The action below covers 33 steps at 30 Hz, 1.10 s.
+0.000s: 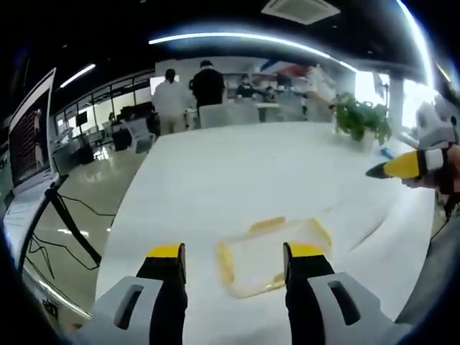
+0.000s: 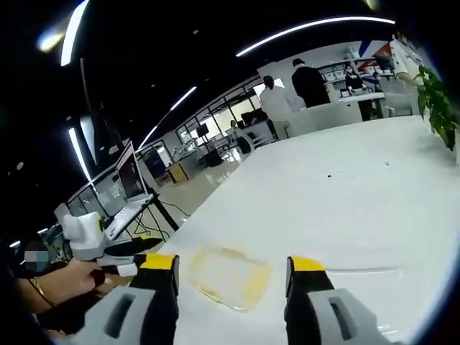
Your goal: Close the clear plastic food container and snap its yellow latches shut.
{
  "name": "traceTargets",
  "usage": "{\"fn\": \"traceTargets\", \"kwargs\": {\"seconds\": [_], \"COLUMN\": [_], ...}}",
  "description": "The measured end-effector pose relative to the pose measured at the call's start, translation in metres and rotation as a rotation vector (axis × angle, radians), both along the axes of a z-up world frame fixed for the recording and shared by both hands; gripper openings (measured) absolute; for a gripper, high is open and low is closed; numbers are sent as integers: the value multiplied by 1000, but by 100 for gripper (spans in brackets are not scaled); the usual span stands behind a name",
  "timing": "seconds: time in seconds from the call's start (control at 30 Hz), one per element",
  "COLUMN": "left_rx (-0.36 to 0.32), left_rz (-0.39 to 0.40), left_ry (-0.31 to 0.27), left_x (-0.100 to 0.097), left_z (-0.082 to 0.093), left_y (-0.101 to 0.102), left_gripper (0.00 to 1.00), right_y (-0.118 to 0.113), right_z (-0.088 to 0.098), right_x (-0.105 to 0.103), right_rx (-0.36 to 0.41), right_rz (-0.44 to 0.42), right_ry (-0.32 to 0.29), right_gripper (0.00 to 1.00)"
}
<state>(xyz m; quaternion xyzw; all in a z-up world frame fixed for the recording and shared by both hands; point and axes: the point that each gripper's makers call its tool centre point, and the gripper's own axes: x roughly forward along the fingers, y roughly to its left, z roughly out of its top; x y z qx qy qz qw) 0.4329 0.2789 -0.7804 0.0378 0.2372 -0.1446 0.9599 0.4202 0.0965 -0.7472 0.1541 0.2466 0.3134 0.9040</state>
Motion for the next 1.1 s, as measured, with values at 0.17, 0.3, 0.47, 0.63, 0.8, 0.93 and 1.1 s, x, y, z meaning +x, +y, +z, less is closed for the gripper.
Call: {"fn": "traceTargets", "kwargs": {"seconds": [0.17,0.3,0.47,0.63,0.8,0.93,1.1], "left_rx": [-7,-2,-2,7,9,11,16], "left_rz": [8,12,15,2,-7,-13,-16], "left_ry": [3,8,6,8,4,6,15], "left_x": [0,-1,1,5,9,11,13], "left_z": [-4,-6,-7,-11,-12,-14,-20], "left_y": [2,5,7,5,3,2,3], "left_gripper": [51,51,50,50,50,49,47], "right_y": [11,21,25,22,24,28,30], "right_z": [-4,-7,-10,-16,-21,-27,-36], "right_x": [4,4,8,13,15,15,16], "right_rx": [-14,-11,-19,-30,-39,-57,-81], "right_rz": [11,17,-1,-37,-40,-26,-29], "right_ry": [-7,-5,-14,-6,1,0,2], "right_gripper": [55,53,49,44,43,43,40]}}
